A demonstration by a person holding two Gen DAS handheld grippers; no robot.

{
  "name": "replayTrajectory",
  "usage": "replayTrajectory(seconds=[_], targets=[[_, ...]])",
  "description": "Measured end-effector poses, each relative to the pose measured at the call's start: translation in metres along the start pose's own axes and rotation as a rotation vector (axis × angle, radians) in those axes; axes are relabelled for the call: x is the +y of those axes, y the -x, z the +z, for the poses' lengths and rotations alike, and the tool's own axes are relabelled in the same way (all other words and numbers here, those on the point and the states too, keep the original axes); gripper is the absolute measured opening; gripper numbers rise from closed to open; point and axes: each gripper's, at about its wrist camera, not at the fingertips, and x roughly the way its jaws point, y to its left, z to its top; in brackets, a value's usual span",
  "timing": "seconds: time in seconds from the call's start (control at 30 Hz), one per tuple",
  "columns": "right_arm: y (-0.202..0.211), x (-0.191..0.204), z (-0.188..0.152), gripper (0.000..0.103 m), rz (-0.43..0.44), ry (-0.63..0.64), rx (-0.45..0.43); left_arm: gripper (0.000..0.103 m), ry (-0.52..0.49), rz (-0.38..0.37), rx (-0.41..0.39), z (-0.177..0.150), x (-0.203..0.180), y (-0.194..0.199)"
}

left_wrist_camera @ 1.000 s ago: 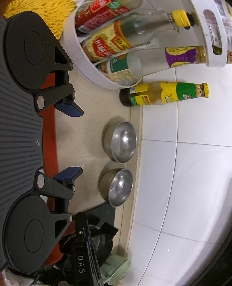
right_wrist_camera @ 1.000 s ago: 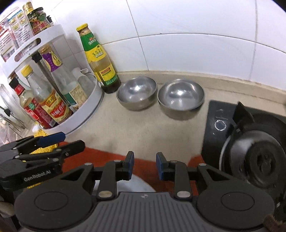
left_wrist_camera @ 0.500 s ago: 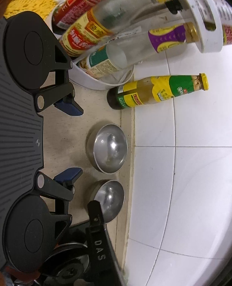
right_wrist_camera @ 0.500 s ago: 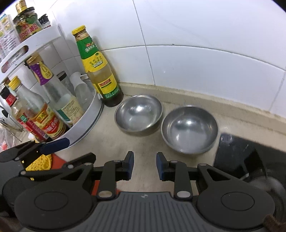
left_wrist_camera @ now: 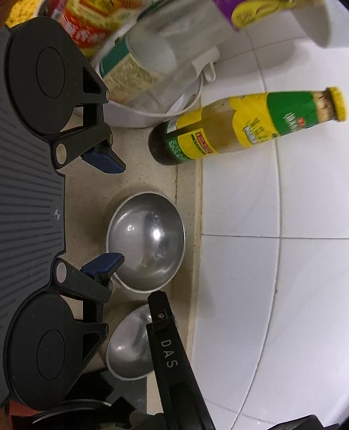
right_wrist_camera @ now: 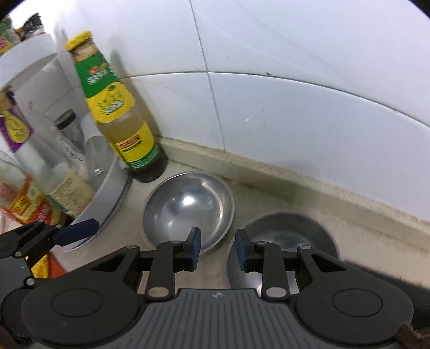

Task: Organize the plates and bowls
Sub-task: 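Move both tools back to the next steel bowl by the wall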

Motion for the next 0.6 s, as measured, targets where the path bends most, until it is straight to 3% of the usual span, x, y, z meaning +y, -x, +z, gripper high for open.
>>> replayTrajectory(seconds=[0.6], targets=[[-0.042, 0.002, 0.02, 0.028, 0.011, 0.07, 0.002, 0.073, 0.006, 0.005, 0.014, 0.007, 0.003, -0.037]])
